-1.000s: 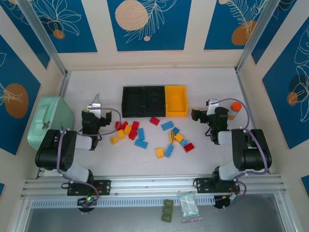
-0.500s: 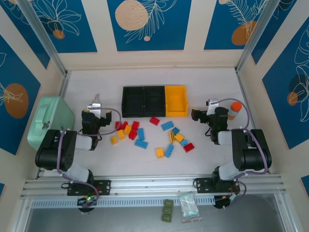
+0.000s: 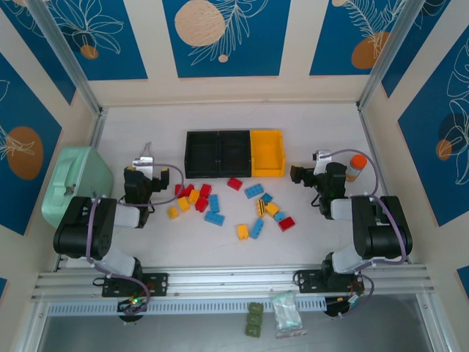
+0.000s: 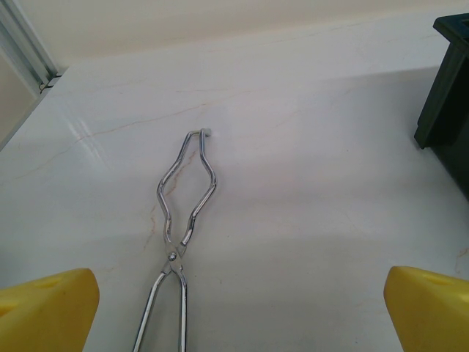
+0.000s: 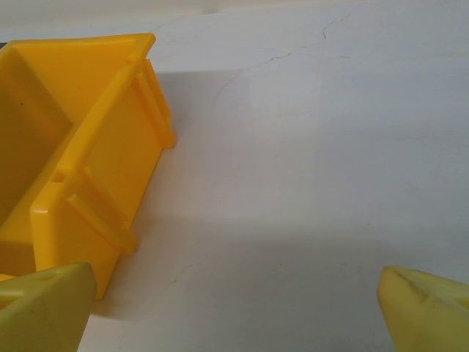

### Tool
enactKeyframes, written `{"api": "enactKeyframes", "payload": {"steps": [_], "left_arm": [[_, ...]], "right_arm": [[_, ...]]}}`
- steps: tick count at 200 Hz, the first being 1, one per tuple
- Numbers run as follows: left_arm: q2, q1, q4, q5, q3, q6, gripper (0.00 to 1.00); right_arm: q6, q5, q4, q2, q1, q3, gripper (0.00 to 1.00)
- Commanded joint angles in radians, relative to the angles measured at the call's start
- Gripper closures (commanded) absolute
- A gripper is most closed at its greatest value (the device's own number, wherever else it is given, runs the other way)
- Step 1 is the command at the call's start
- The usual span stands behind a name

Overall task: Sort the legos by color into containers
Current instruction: Pick up the lego from the bottom-right of the table.

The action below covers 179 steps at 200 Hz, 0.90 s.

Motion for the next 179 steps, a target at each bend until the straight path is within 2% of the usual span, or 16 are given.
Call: {"api": "enactKeyframes", "payload": {"steps": [1,26,36,49,62,84,98,106,115,129,134,143,151,161,179], "left_arm": [[0.012,-0.009,0.0,0.023,0.028,-0.002,0.01],[-0.007,-0.005,-0.026,0.025,0.036,-0.001,0.01],[-0.059,-0.01,-0.152,0.038,0.085,0.011,0.01],[-0.117,-0.013,-0.343,-0.003,0.163,0.0,0.01],[-0.165,-0.013,-0.423,-0.041,0.2,-0.017,0.01],[-0.266,-0.013,-0.494,-0.122,0.239,-0.148,0.0],[-0.323,-0.011,-0.651,-0.136,0.308,-0.296,0.01],[-0.352,-0.007,-0.751,-0.097,0.347,-0.386,0.01],[-0.38,-0.004,-0.815,-0.03,0.367,-0.502,0.01],[-0.423,-0.004,-0.857,0.036,0.342,-0.687,0.01],[-0.437,-0.003,-0.838,0.051,0.31,-0.751,0.01],[-0.453,-0.002,-0.749,0.104,0.24,-0.829,0.01],[-0.459,-0.004,-0.664,0.178,0.187,-0.874,0.01],[-0.457,-0.007,-0.643,0.264,0.165,-0.914,0.01],[-0.459,-0.03,-0.753,0.385,0.179,-0.913,0.1]], "right_arm": [[0.015,-0.039,0.025,0.012,-0.006,0.03,0.01],[0.021,-0.015,-0.013,-0.018,-0.002,0.043,0.01],[0.004,0.0,-0.134,-0.079,0.012,0.084,0.01],[-0.017,0.011,-0.257,-0.134,0.032,0.133,0.01],[-0.015,0.015,-0.315,-0.173,0.046,0.157,0.01],[0.051,-0.027,-0.386,-0.255,0.049,0.182,0.01],[0.098,-0.052,-0.445,-0.317,0.056,0.205,0.01],[0.163,-0.048,-0.486,-0.356,0.059,0.223,0.01],[0.304,-0.002,-0.56,-0.401,0.055,0.252,0.01],[0.647,0.118,-0.866,-0.458,0.032,0.327,0.01],[0.728,0.135,-0.925,-0.469,0.017,0.332,0.01],[0.772,0.043,-0.905,-0.479,-0.039,0.303,0.01],[0.809,-0.103,-0.88,-0.48,-0.089,0.278,0.01],[0.816,-0.223,-0.892,-0.467,-0.129,0.284,0.0],[0.722,-0.294,-1.048,-0.426,-0.117,0.365,0.19]]}}
